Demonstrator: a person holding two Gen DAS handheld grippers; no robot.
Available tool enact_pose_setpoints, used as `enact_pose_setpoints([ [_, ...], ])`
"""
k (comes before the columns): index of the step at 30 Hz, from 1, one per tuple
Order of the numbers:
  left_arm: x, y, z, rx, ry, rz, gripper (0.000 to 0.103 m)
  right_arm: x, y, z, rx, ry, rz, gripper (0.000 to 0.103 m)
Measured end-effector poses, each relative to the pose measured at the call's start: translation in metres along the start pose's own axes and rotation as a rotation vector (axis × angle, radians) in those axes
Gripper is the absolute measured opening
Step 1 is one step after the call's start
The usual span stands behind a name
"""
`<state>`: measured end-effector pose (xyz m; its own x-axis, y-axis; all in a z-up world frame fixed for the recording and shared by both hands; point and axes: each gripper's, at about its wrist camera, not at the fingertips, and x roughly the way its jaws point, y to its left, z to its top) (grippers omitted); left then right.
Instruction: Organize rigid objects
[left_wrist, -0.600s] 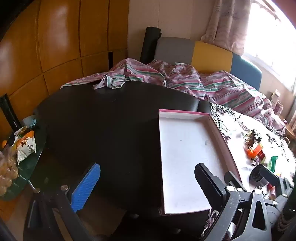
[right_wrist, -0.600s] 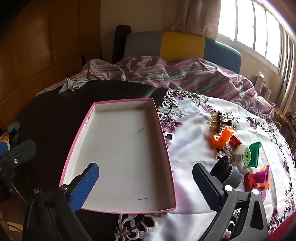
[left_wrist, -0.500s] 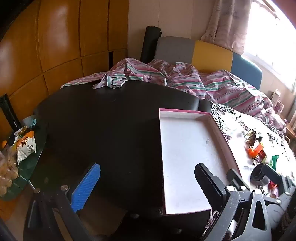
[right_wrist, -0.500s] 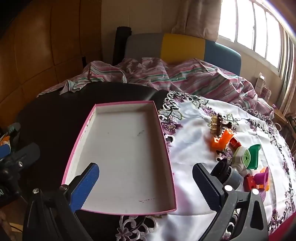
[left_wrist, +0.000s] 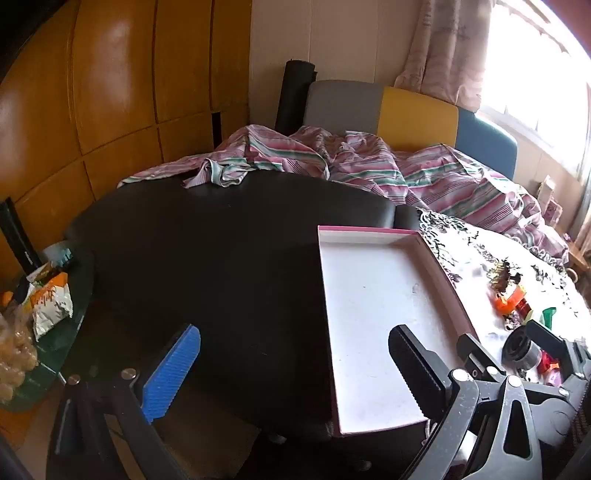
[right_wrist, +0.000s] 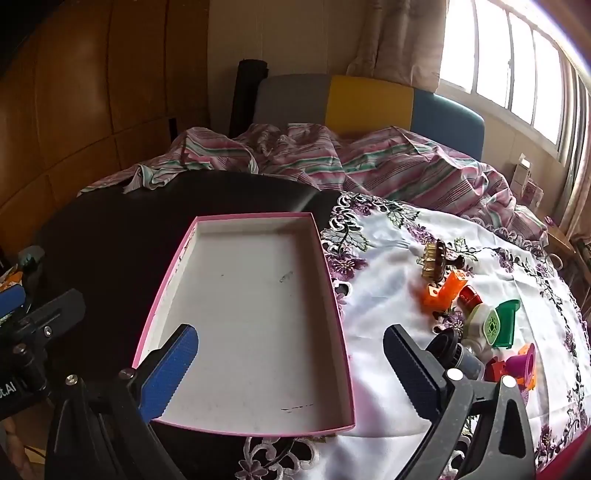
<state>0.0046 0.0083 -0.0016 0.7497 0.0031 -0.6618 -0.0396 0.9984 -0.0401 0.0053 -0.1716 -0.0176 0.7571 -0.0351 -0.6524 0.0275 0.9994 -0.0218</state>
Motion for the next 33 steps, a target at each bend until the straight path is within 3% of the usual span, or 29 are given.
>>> enact_pose_setpoints([
  [33,0.000,-0.016,-0.007,0.067,0.020,-0.004,0.103,-0.007,-0.021,0.007,0.025,-0.024,-0.020,0.102],
])
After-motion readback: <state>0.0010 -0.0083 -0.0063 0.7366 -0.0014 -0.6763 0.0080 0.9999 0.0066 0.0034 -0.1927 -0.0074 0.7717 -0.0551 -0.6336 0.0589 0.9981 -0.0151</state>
